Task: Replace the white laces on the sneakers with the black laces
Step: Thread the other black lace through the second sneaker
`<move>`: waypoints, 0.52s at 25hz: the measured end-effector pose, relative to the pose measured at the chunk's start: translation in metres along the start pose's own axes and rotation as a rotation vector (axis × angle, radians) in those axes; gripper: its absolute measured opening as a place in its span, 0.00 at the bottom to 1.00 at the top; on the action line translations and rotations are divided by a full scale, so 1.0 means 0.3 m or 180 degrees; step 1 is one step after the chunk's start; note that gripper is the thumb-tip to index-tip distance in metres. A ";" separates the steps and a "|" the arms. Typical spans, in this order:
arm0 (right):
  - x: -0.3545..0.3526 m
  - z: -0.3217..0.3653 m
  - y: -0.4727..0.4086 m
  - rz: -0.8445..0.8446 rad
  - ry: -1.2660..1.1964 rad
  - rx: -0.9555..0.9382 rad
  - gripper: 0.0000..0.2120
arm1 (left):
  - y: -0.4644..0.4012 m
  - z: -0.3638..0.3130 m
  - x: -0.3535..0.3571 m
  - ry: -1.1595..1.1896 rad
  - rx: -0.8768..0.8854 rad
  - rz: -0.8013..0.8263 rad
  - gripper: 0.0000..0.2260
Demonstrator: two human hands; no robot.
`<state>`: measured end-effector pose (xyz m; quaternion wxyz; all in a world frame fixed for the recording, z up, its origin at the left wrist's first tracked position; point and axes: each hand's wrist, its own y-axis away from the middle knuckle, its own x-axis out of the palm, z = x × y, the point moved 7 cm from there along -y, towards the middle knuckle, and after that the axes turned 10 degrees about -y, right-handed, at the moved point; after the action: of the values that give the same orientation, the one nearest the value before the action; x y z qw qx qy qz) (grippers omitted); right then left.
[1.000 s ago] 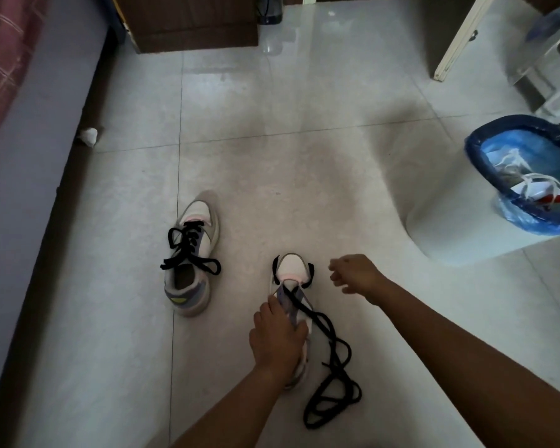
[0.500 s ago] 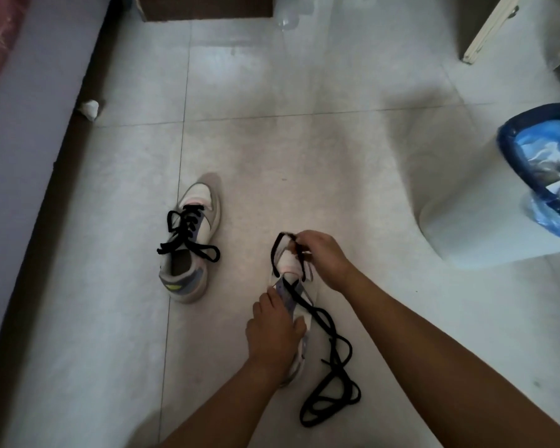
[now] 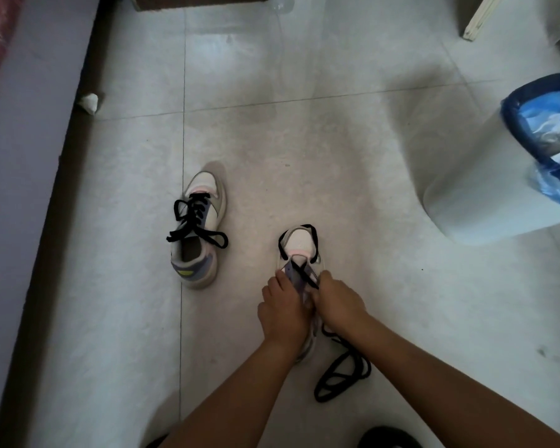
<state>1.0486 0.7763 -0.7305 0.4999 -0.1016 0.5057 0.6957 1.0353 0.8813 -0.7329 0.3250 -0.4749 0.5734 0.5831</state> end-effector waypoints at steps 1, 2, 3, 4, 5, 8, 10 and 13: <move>-0.027 0.025 0.011 -0.0108 0.0339 -0.0090 0.13 | 0.000 0.002 0.003 0.0014 -0.0008 0.0045 0.30; -0.045 0.055 0.025 -0.0154 0.0484 -0.0199 0.11 | 0.002 0.002 -0.004 -0.0055 -0.0025 0.0011 0.31; -0.052 0.086 0.046 -0.0111 0.0524 -0.0289 0.11 | 0.008 0.002 -0.021 -0.0207 -0.0062 -0.0130 0.31; -0.050 0.109 0.068 -0.0049 0.0590 -0.0372 0.11 | 0.014 -0.002 -0.046 -0.0319 -0.0102 -0.0332 0.32; -0.046 0.133 0.089 -0.0012 0.0725 -0.0471 0.11 | 0.020 -0.009 -0.063 -0.0470 -0.0080 -0.0430 0.32; -0.038 0.166 0.146 -0.0060 0.1141 -0.0665 0.11 | 0.029 -0.024 -0.072 -0.0595 0.0002 -0.0316 0.28; -0.021 0.160 0.163 -0.0036 0.1281 -0.0714 0.11 | 0.028 -0.021 -0.071 -0.0647 -0.0004 -0.0288 0.26; -0.020 0.122 0.143 0.0116 0.0839 -0.0571 0.12 | 0.023 -0.002 -0.066 -0.0551 -0.0008 -0.0168 0.30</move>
<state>1.0306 0.8025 -0.6836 0.4055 -0.2270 0.5045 0.7277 1.0359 0.8830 -0.7119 0.3879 -0.4381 0.5298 0.6140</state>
